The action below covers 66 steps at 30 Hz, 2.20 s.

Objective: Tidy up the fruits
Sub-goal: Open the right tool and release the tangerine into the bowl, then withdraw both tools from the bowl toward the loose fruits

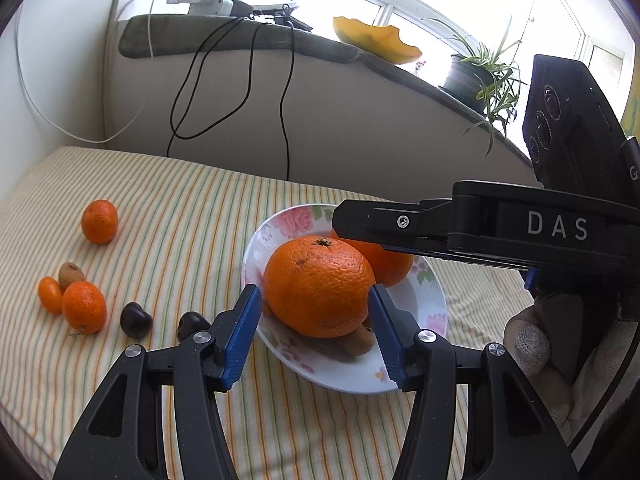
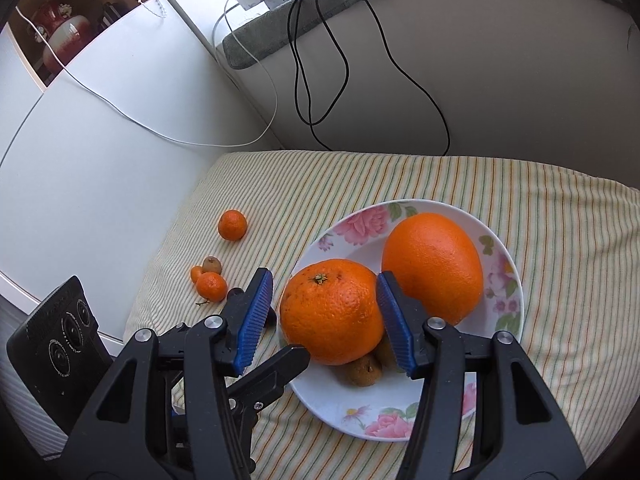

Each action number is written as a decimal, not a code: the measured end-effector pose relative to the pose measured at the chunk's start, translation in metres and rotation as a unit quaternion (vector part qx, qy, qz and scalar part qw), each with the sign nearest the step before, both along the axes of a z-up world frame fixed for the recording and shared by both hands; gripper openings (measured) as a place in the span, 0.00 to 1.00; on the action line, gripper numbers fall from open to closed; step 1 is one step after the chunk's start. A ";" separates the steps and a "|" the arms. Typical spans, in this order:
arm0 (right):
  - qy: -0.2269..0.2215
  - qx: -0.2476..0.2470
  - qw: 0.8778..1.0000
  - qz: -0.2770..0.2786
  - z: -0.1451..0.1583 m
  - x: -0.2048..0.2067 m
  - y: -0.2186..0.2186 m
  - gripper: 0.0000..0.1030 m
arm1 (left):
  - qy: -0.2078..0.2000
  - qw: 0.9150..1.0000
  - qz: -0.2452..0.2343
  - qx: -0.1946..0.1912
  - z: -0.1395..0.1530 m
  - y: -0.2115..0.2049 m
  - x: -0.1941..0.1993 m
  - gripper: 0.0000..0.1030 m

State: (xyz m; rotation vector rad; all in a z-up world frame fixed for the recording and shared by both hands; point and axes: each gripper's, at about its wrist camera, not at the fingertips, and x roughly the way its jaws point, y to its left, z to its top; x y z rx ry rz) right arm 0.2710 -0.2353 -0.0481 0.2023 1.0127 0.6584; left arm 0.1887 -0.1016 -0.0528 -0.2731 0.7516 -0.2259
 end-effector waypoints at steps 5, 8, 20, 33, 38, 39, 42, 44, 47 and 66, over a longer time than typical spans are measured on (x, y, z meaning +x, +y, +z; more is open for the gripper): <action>-0.006 -0.005 1.000 -0.004 0.000 -0.003 -0.001 0.61 | -0.002 1.000 -0.003 0.004 0.001 -0.002 -0.004 0.54; -0.013 -0.009 1.000 -0.009 0.003 -0.006 -0.003 0.63 | -0.006 1.000 -0.004 0.010 0.004 -0.002 -0.007 0.55; -0.063 -0.033 0.997 -0.031 0.021 -0.024 -0.004 0.69 | -0.024 0.999 -0.003 0.033 0.014 0.005 -0.028 0.61; -0.122 -0.043 0.991 -0.043 0.039 -0.048 0.009 0.85 | -0.044 0.997 0.004 0.058 0.024 0.031 -0.056 0.61; -0.131 -0.048 0.990 -0.036 0.042 -0.055 0.020 0.85 | -0.046 0.997 0.017 0.067 0.022 0.050 -0.065 0.61; -0.135 -0.049 0.989 -0.034 0.042 -0.057 0.023 0.85 | -0.045 0.996 0.019 0.070 0.021 0.054 -0.066 0.61; -0.154 -0.057 0.986 -0.029 0.045 -0.065 0.033 0.85 | -0.041 0.996 0.030 0.074 0.018 0.067 -0.069 0.61; -0.160 -0.055 0.985 -0.021 0.045 -0.068 0.040 0.85 | -0.038 0.996 0.037 0.073 0.016 0.076 -0.071 0.61; -0.159 -0.045 0.986 -0.013 0.044 -0.070 0.048 0.85 | -0.037 0.995 0.045 0.075 0.014 0.088 -0.074 0.61; -0.183 -0.084 0.976 0.085 0.010 -0.117 0.115 0.71 | 0.003 0.995 0.087 0.050 -0.017 0.172 -0.080 0.51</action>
